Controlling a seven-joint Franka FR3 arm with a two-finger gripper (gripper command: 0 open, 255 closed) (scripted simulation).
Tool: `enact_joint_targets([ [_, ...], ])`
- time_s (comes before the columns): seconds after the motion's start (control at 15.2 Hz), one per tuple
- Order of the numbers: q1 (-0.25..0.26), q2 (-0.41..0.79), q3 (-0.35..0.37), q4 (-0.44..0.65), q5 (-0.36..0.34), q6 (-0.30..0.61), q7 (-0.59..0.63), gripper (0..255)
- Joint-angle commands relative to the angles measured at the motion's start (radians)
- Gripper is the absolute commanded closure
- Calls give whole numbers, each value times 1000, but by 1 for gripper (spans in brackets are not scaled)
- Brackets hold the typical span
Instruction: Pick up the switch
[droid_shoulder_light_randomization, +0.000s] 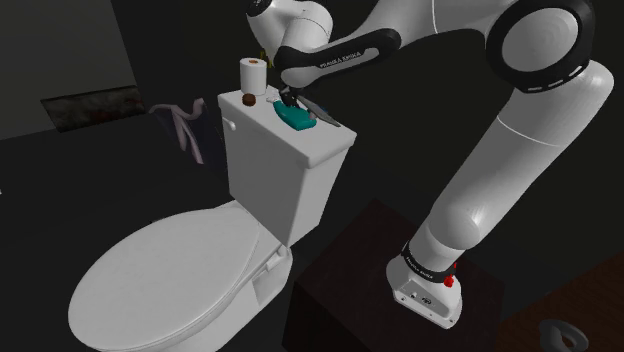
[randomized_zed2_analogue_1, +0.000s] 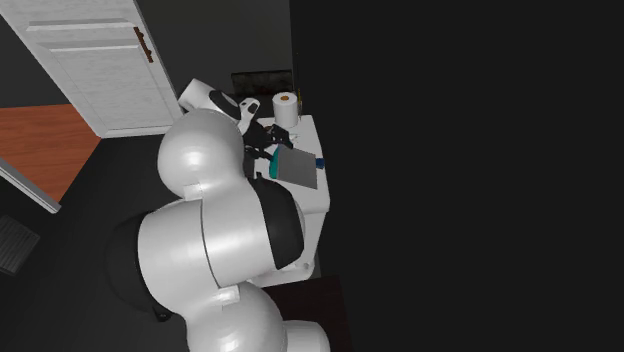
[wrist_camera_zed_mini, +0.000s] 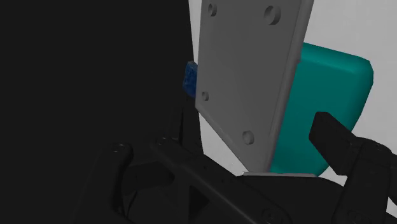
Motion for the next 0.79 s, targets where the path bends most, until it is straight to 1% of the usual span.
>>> enact_joint_targets([
  [0.0, -1, 18, -1, -5, -16, 16, 20, 0],
  [0.4, -3, 38, -3, -39, -32, 56, 57, 0],
  [0.46, -3, 38, -3, -36, -32, 55, 56, 255],
  [0.73, -3, 38, -3, -37, -32, 55, 56, 255],
])
